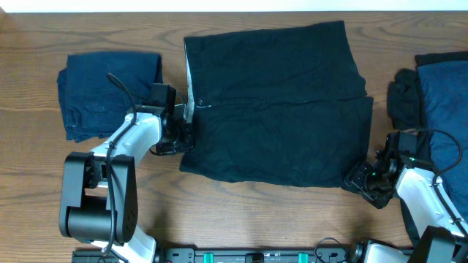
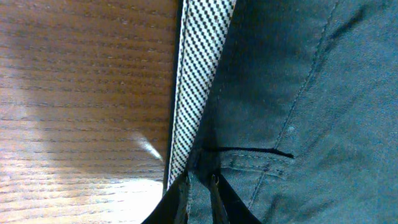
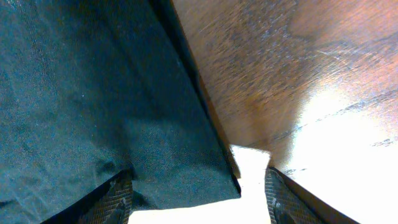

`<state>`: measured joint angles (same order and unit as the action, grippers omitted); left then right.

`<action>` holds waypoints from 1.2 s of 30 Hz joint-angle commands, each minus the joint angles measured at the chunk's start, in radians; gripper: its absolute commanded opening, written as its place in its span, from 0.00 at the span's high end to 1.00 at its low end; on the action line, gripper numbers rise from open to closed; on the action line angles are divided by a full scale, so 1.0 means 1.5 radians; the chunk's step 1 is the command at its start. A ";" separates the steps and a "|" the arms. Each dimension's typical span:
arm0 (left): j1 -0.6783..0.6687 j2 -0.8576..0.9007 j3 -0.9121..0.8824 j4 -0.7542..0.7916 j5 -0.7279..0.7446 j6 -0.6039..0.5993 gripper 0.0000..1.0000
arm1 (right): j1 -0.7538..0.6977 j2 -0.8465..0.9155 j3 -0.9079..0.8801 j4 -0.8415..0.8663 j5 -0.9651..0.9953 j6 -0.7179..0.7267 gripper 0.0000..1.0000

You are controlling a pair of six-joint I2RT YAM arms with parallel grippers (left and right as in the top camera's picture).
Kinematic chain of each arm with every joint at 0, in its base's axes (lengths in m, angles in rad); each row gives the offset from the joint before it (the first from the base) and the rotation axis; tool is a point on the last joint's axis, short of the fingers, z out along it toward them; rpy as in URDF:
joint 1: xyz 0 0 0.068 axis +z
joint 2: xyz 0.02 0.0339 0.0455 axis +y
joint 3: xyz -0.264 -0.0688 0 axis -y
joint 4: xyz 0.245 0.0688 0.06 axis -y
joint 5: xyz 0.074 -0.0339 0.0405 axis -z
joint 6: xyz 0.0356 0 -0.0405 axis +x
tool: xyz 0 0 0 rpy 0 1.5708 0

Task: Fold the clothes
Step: 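Grasp the pants' lower left and lower right edges with both grippers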

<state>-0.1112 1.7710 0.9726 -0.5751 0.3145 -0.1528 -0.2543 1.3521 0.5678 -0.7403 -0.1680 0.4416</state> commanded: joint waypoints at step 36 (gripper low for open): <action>0.004 -0.015 0.011 -0.050 -0.009 0.006 0.59 | -0.006 0.005 -0.044 0.058 -0.009 0.014 0.99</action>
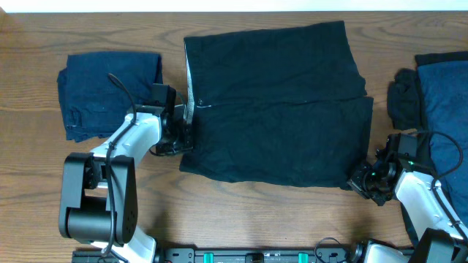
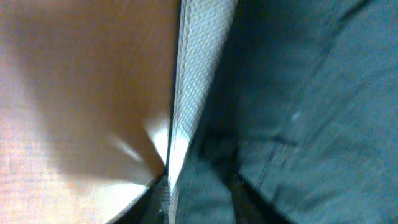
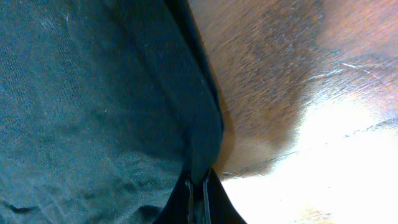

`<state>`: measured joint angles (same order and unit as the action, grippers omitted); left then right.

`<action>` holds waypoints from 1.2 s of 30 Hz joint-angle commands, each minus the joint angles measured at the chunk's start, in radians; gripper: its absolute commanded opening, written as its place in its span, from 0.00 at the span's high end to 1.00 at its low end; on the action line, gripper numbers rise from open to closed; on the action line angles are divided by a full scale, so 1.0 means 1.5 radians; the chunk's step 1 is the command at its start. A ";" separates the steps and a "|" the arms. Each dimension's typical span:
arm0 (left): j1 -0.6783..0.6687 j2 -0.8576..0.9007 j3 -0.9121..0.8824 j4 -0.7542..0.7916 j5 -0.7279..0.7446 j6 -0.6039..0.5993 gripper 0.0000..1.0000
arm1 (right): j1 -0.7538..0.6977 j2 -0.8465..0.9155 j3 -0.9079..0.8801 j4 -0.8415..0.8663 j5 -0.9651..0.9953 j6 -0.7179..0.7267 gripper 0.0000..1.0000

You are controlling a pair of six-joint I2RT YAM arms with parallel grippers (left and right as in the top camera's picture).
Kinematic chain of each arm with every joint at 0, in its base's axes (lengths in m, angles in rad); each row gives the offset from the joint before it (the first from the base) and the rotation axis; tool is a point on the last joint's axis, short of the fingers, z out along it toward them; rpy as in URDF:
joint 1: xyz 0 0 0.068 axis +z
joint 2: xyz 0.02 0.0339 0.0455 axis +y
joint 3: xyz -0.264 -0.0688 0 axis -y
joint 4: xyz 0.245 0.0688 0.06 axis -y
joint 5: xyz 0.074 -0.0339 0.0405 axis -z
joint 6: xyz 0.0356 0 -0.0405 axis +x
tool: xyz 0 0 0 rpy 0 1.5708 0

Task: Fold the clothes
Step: 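Grasp the pants' lower left and lower right edges with both grippers, then lift both held edges and fold them up toward the pants' top edge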

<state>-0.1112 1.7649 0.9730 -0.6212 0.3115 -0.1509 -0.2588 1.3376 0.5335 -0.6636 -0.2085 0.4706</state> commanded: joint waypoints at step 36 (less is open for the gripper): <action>-0.036 -0.061 -0.070 -0.081 0.009 -0.245 0.54 | 0.003 0.014 -0.021 0.012 0.016 -0.005 0.99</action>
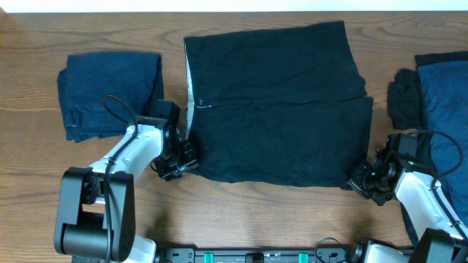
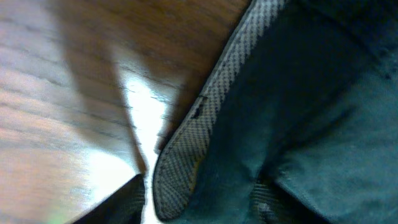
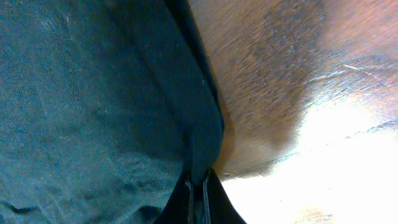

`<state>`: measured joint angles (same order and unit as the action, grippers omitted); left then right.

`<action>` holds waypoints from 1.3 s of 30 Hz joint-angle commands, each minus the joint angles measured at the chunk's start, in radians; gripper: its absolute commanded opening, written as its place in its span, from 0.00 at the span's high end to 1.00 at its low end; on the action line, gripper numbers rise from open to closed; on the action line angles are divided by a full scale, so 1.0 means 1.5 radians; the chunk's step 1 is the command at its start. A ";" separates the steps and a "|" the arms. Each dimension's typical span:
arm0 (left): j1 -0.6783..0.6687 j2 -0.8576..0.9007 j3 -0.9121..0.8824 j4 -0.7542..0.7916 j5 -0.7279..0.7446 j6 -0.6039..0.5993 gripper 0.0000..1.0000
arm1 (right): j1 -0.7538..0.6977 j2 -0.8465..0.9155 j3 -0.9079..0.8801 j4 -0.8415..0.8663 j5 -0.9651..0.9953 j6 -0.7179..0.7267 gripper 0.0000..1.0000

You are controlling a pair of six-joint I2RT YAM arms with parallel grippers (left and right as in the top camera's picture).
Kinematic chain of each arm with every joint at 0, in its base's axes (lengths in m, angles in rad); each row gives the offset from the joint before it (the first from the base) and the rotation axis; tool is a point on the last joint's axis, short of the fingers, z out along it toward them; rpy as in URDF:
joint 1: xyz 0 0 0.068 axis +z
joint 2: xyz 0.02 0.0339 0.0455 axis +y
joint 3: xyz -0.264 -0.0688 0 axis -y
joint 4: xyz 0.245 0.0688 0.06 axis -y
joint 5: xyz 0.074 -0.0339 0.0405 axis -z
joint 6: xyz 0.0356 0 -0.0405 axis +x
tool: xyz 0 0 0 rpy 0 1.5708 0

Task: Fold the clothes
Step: 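Lift both held edges and fold them up toward the pants' top edge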

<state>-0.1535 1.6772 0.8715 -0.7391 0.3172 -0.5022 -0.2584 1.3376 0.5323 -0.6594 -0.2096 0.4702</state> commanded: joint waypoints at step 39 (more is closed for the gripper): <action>-0.020 -0.318 0.001 -0.350 0.005 0.038 0.94 | 0.003 -0.273 0.215 -0.359 -0.033 -0.050 0.99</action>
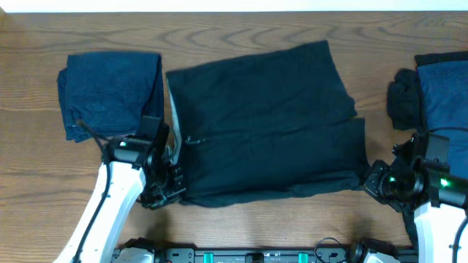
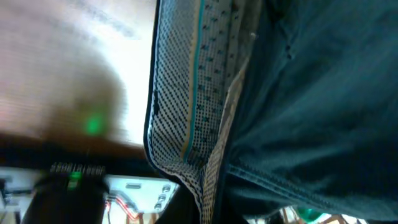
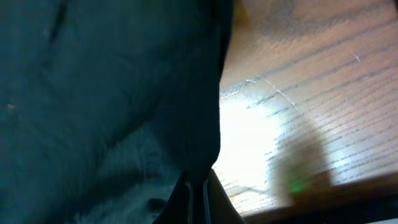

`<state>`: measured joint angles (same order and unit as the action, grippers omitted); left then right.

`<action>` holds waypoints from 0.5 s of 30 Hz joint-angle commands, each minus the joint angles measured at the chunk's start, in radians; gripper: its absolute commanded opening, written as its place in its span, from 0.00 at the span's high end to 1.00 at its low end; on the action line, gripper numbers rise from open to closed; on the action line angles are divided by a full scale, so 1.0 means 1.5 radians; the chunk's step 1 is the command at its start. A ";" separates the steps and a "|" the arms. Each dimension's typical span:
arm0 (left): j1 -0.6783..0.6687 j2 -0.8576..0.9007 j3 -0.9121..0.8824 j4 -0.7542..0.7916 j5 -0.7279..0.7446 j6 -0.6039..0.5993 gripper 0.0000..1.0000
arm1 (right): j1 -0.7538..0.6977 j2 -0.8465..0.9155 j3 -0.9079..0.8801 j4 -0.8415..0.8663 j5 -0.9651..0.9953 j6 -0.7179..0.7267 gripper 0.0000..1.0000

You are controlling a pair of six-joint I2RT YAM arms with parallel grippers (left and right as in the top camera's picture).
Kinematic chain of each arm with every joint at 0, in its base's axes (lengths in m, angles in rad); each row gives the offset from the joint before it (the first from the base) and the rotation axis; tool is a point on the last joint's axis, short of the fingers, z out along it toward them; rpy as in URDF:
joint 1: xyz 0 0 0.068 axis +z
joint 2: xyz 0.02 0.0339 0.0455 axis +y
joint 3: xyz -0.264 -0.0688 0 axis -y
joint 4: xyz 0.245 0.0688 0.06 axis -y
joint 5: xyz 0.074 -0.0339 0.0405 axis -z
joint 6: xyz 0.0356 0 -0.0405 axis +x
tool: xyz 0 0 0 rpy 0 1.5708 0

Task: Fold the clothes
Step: 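Lift both held edges and fold them up toward the pants' top edge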

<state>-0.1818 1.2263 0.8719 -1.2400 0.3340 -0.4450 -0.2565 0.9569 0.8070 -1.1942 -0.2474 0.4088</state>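
Dark shorts [image 1: 263, 124] lie spread across the middle of the table, their near edge raised off the wood. My left gripper [image 1: 170, 191] is shut on the near left corner, where the checked waistband lining [image 2: 186, 118] shows. My right gripper [image 1: 373, 184] is shut on the near right corner; dark cloth [image 3: 124, 93] fills its view down to the closed fingertips [image 3: 198, 186].
A folded blue garment [image 1: 110, 91] lies at the far left. A pile of blue and black clothes [image 1: 431, 88] sits at the right edge. Bare wood runs along the table's front edge [image 1: 278, 226].
Both grippers have come toward the front edge and risen, each with a near corner of the shorts. The left gripper, open beside the waistband corner then, is now shut on it. The shorts have shifted left.
First the left gripper pinched the waistband midway along the left side and the right stood open at the near right corner. Then the right shut on that corner. The left then stood open at the near left corner. Now both hold corners, lifted.
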 commanded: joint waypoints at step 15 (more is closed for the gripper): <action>0.000 0.011 0.162 0.038 -0.087 -0.001 0.94 | 0.048 0.179 0.326 0.010 0.020 -0.029 0.99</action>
<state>-0.1822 1.2224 1.0325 -1.1912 0.2893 -0.4450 -0.1982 1.1522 1.2163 -1.1995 -0.2619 0.3843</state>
